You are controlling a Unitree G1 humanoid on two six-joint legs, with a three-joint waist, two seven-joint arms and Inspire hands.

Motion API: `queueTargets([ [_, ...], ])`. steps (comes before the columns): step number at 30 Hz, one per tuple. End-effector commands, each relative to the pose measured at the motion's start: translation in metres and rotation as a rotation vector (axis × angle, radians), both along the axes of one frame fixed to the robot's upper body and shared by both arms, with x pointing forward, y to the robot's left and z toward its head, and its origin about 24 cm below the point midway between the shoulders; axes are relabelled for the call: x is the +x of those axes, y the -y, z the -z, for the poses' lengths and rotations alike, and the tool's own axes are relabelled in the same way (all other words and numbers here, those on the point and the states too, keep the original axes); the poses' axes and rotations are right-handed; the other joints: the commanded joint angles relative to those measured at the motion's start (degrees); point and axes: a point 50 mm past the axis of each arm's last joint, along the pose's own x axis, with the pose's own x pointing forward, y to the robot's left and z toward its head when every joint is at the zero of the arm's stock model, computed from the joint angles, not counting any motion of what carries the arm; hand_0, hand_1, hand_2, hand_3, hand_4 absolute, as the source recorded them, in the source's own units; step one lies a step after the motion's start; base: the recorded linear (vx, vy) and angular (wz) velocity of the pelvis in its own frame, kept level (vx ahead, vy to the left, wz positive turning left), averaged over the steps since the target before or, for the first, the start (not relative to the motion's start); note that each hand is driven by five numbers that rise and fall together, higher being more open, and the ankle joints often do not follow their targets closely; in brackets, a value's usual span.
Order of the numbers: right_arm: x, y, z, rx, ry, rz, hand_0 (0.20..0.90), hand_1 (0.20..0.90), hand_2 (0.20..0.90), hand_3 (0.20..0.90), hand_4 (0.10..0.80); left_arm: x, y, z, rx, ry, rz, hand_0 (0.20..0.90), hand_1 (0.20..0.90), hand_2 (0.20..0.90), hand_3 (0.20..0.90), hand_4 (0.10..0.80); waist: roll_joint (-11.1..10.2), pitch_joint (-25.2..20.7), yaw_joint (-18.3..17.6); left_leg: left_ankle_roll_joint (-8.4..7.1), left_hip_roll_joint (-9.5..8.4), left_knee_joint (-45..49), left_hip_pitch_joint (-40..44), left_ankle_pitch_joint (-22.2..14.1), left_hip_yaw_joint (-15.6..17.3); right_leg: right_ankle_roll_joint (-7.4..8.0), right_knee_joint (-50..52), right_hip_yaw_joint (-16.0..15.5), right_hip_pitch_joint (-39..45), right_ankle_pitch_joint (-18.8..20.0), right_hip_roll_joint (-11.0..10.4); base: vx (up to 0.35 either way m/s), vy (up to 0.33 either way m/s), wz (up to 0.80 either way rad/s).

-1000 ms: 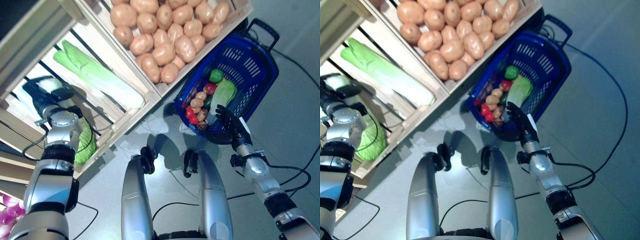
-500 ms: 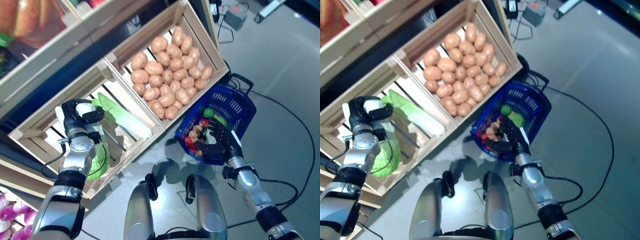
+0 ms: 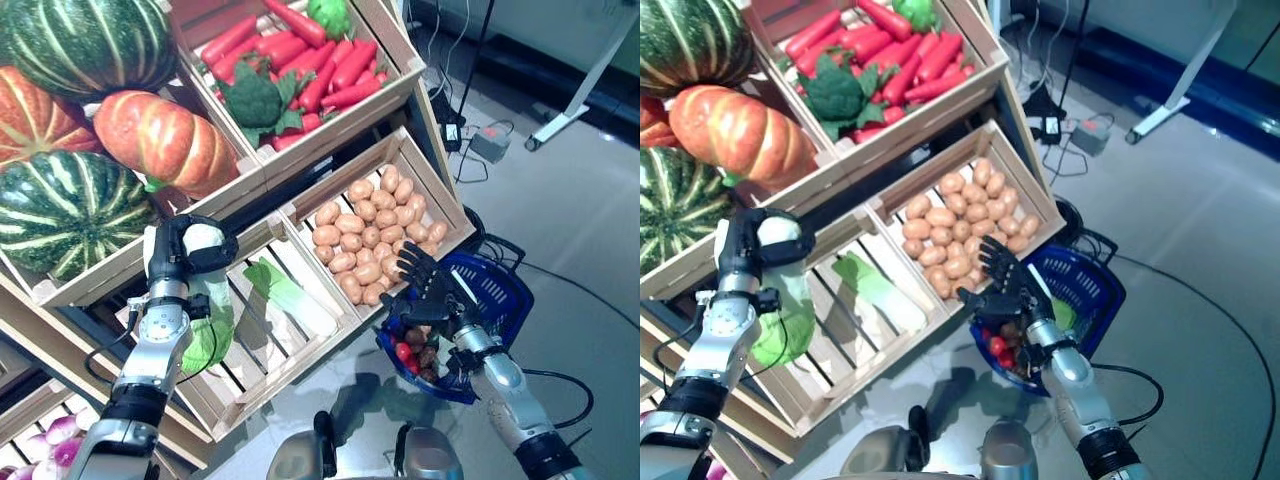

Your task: Put vegetables into the basket

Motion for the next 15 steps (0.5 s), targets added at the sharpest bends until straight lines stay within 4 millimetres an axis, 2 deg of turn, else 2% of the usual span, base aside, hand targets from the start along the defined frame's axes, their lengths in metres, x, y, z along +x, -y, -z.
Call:
queueTargets([
  [1,0.003,-0.015,-0.022,0.171,0.080,-0.167,0.900,0.900,0.900,0.900,0.800,0.002,-0.003,-0.115,0.033,0.557,0.127,0.300,0.300,0.300,0.300,0.400,-0.25,-9.83,0.04,1.47,-3.13,-1.14,4.83,-5.51,0.82,-2.35,-10.73,-0.03,4.50,6.20,1.06,-0.022,-0.069,0.16],
  [5,0.008,-0.021,-0.032,0.201,0.047,-0.224,0.900,0.900,0.900,0.900,0.800,0.007,0.013,-0.131,-0.058,0.612,0.258,0.300,0.300,0.300,0.300,0.400,-0.29,-11.48,-0.13,1.18,-3.15,-6.37,6.68,-3.62,0.57,-1.91,-15.18,-0.21,6.12,8.29,2.00,-0.031,-0.063,0.14],
  [8,0.008,-0.025,-0.035,0.231,0.045,-0.247,0.900,0.900,0.900,0.900,0.800,0.007,0.018,-0.135,-0.059,0.632,0.278,0.300,0.300,0.300,0.300,0.400,-0.30,-11.75,-0.20,1.11,-3.18,-7.79,7.21,-3.00,0.54,-1.80,-16.53,-0.16,6.62,8.99,2.29,-0.023,-0.042,-0.03],
  [10,0.008,-0.041,-0.044,0.274,0.022,-0.316,0.900,0.900,0.900,0.900,0.800,0.010,0.032,-0.140,-0.115,0.666,0.367,0.300,0.300,0.300,0.300,0.400,-0.40,-12.78,-0.42,1.15,-3.35,-10.40,8.15,-2.20,0.64,-1.53,-19.22,0.05,7.44,10.29,2.93,-0.027,-0.072,-0.05],
  [15,0.009,-0.058,-0.045,0.255,-0.015,-0.361,0.900,0.900,0.900,0.900,0.800,0.014,0.054,-0.147,-0.219,0.680,0.496,0.300,0.300,0.300,0.300,0.400,-0.74,-13.70,-0.64,1.18,-3.41,-12.01,9.07,-1.81,1.79,-1.30,-23.41,0.62,8.64,12.41,3.67,-0.018,-0.049,-0.06],
])
